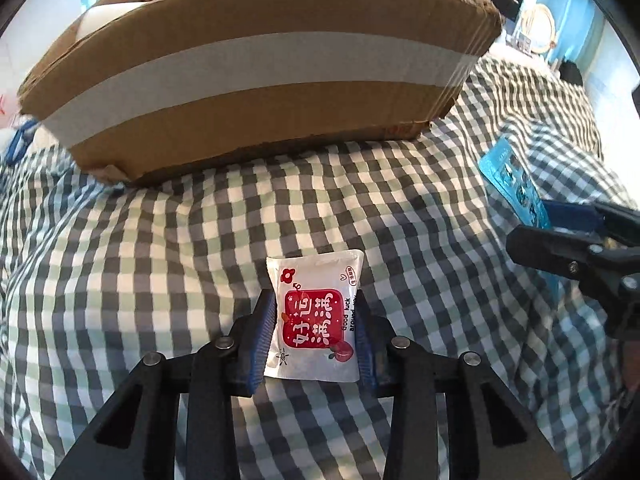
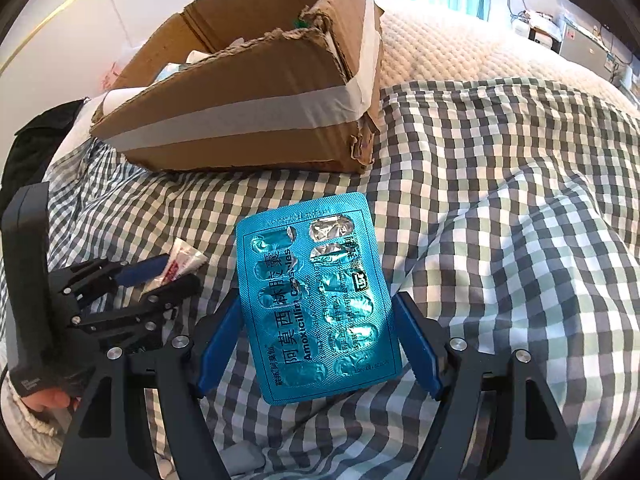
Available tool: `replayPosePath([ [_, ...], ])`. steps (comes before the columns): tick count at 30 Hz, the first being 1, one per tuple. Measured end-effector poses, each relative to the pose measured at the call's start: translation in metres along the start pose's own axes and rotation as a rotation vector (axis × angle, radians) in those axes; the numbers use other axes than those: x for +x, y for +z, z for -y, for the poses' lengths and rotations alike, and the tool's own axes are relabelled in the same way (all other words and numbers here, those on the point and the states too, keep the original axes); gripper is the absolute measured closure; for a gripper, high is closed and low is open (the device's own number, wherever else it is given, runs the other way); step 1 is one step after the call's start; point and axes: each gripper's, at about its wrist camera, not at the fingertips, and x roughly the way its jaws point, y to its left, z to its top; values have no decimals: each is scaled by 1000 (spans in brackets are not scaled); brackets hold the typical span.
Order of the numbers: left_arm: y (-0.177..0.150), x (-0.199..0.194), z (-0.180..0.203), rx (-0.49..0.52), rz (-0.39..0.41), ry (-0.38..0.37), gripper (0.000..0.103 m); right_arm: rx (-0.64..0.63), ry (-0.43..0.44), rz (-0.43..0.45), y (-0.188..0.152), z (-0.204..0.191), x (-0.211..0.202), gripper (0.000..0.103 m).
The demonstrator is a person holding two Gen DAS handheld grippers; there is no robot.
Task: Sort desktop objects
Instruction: 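Grasp the red-and-white sachet with the left tool and lift it, then carry the sachet and blister pack over the cardboard box and release both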
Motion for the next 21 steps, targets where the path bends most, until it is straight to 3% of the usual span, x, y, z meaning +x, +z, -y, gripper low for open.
replayPosePath([
  [12,6,-42,-17,-46,68,-45,65,-68,-5,72,3,-32,-41,29],
  [21,44,-104,-37,-66,226,-43,65,-151,10,182,42,-65,-82,29],
])
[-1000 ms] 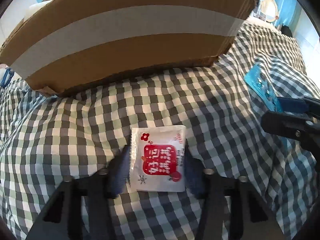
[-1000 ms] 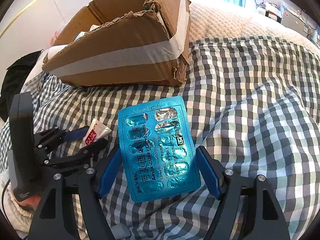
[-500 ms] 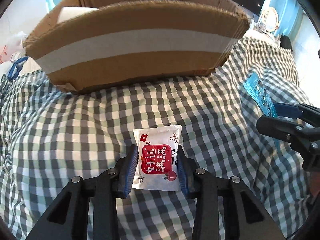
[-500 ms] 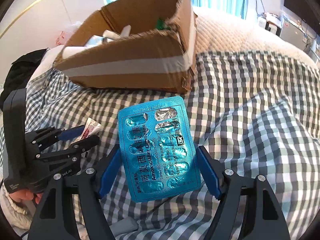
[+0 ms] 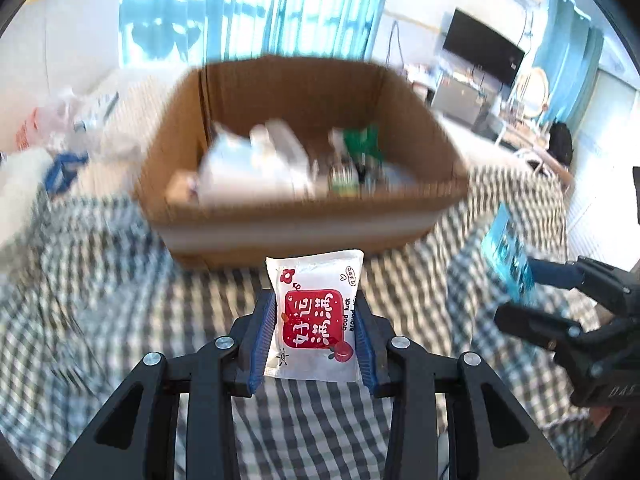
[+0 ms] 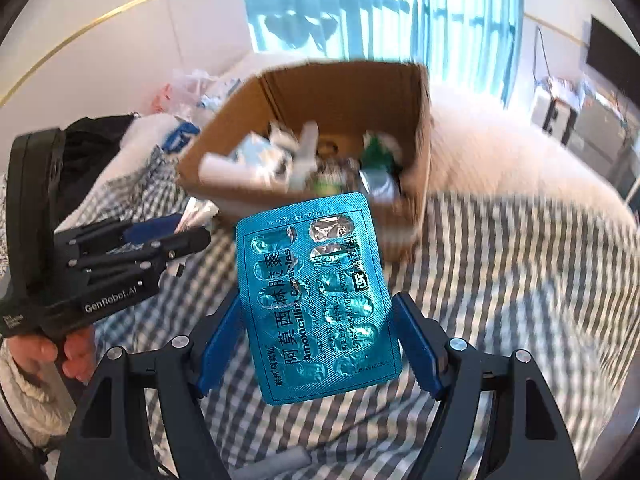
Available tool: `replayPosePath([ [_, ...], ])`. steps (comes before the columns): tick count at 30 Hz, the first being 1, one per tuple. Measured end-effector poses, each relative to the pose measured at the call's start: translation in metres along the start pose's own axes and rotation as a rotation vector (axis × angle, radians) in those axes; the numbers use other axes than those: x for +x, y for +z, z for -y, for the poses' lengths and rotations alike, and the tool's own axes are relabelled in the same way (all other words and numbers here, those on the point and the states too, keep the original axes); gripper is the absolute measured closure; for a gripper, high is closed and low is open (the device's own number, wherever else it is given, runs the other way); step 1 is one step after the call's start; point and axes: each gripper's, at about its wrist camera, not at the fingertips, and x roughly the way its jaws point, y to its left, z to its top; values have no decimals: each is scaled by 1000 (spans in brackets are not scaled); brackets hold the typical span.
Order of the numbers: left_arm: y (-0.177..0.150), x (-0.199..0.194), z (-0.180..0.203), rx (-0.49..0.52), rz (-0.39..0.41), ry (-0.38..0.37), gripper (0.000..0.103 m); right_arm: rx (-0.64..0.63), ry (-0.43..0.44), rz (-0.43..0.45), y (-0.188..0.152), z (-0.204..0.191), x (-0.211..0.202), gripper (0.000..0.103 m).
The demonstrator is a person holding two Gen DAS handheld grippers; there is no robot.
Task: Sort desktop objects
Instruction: 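Carry the sachet and blister pack over the cardboard box and release both, then grasp the white plush figurine with the left tool while the right tool reaches the grey foam tube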
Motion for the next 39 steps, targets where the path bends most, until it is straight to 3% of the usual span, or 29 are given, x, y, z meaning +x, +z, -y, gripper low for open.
replayPosePath([
  [5,47,-13,-5,27,97,44,65,-4,20,91,52,-4,-4,29],
  [9,83,-7,-7,49,138,85,65,23,31,109,88,2,16,29],
  [17,128,45,-14,90,134,128,65,99,26,135,133,28,61,28],
  [19,132,59,-17,85,124,133,55,124,1,163,135,35,63,20],
  [21,134,70,-19,73,102,181,4,126,-22,184,132,39,58,19],
  [22,132,69,-19,64,110,216,0,123,-36,195,129,40,53,19],
  [24,125,62,-21,61,137,230,0,113,-53,204,122,38,40,19],
  [31,85,0,-21,106,99,206,0,41,-56,182,82,14,-41,19],
  [36,39,-52,-22,164,16,176,0,-28,-43,71,36,-16,-84,19],
  [39,0,-68,-16,210,-57,139,0,-35,-27,16,-14,-36,-103,19],
])
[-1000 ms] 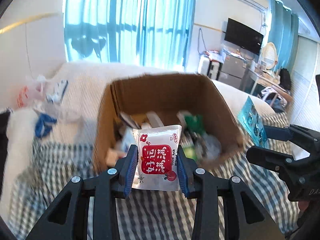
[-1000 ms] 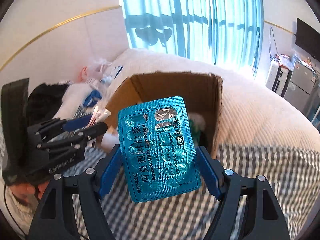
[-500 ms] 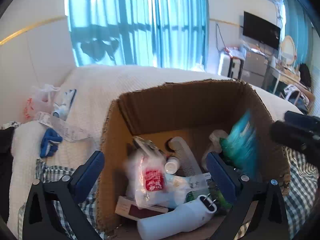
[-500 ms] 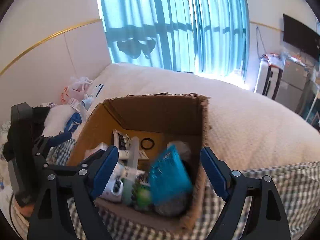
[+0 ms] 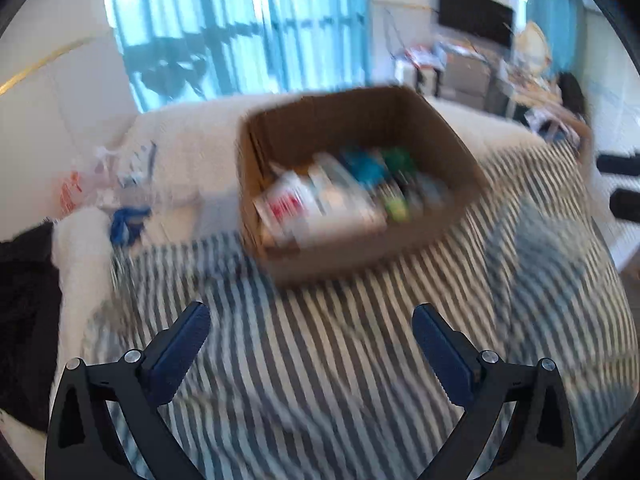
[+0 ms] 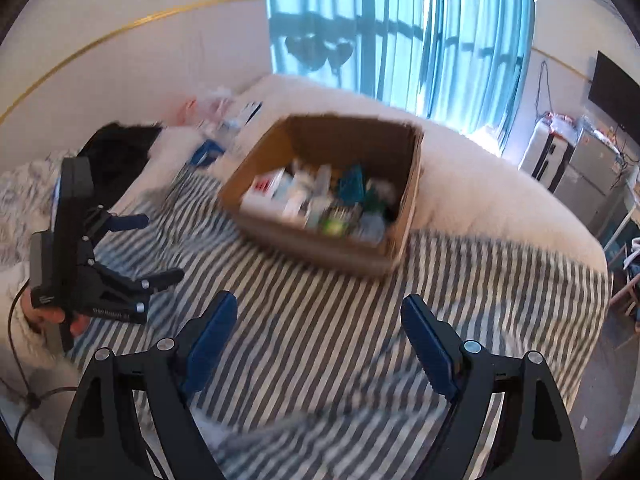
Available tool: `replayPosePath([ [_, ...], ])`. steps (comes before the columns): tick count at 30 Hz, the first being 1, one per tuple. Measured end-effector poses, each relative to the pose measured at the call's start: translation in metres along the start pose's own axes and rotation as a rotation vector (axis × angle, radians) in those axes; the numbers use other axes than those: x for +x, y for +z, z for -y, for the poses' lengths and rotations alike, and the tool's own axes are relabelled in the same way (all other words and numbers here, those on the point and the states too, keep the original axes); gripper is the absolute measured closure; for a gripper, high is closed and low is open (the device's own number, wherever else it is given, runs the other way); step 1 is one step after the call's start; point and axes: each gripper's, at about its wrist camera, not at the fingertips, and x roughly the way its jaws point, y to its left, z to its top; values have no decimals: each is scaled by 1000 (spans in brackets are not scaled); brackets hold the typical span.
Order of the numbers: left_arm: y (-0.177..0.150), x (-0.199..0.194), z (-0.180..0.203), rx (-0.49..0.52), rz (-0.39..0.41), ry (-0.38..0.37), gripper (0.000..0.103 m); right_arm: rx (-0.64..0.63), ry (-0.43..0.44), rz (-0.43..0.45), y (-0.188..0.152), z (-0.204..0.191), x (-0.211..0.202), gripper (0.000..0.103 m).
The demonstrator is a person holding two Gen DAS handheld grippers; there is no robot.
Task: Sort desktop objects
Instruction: 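Grasp the white plush figurine with the left tool while the right tool reaches the grey foam tube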
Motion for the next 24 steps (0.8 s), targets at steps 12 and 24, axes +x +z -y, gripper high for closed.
replayPosePath([
  [12,-135,12,109,225,-190,-242,0,47,-25,-122,-103,-19,15,19],
  [24,-173,69,135,242,-440,-380,8,30,-5,-222,-111,-26,72,19],
])
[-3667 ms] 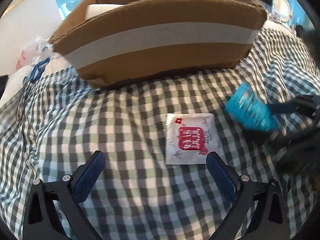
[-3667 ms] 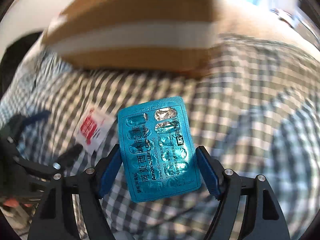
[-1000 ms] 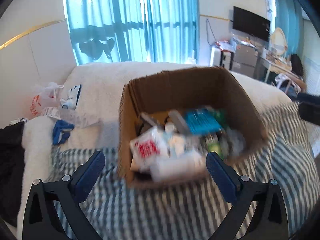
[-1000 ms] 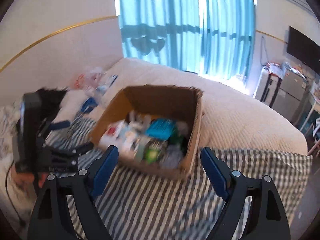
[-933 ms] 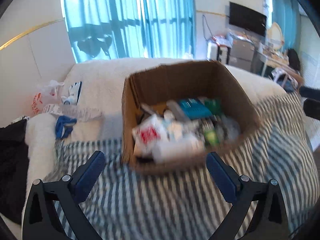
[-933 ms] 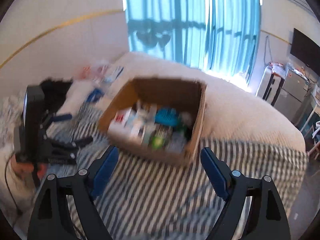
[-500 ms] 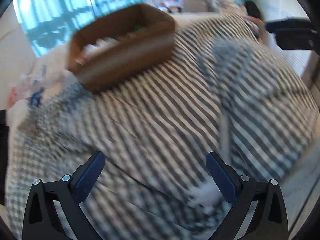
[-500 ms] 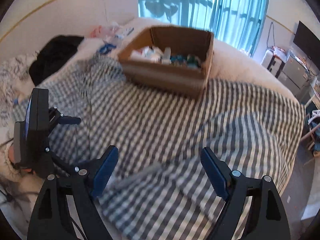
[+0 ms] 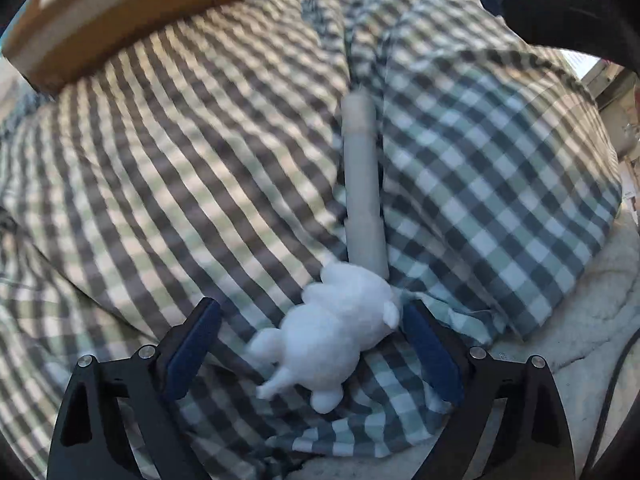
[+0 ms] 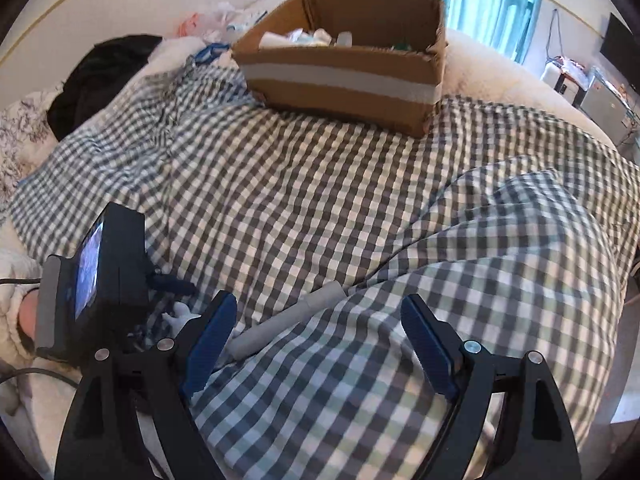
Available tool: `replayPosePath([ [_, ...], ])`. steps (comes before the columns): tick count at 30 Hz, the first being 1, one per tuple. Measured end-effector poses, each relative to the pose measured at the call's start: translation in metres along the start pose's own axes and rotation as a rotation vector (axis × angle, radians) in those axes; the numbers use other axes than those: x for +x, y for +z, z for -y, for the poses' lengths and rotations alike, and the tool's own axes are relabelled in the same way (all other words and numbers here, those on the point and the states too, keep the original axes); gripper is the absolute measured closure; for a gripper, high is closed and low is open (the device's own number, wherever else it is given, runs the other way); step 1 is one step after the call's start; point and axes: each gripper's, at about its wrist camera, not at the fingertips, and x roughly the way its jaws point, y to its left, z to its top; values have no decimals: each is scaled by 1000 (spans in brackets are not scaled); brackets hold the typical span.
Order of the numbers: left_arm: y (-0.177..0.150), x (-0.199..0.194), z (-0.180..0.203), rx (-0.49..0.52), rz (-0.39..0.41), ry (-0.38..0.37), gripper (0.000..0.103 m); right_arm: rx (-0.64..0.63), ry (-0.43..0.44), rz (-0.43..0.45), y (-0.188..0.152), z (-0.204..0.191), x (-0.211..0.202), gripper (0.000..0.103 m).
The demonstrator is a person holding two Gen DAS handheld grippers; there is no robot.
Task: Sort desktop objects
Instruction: 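Grasp the white plush figurine with the left tool while the right tool reaches the grey foam tube, then grasp the grey foam tube with the right tool while the left tool lifts the figurine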
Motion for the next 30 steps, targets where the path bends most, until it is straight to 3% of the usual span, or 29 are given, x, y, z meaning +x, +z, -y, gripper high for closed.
replayPosePath([
  [4,0,6,-2,-2,-4,-22,9,-9,-2,-33,0,-1,19,19],
  [5,-1,5,-3,-4,9,-25,26,-10,-4,-40,0,0,22,19],
  [9,-3,-4,-9,-22,49,-32,28,-37,9,-80,-2,-1,33,19],
  [12,-2,-29,-15,-22,148,70,28,-95,23,-98,-1,-2,37,19],
  [16,4,-62,-46,-154,279,121,28,-222,46,-149,8,-12,50,19],
  [19,9,-71,-64,-222,328,224,28,-297,89,-209,15,-22,68,19],
  [21,7,-72,-75,-258,350,302,28,-319,74,-247,19,-25,84,19],
  [23,2,-76,-84,-287,353,307,28,-302,61,-279,20,-19,101,19],
  [24,1,-72,-87,-301,348,303,28,-278,76,-294,20,-16,108,24],
  [25,0,-70,-91,-316,342,299,28,-251,101,-319,18,-12,115,36],
  [30,-6,-64,-96,-332,323,281,28,-237,64,-363,9,-10,129,58],
])
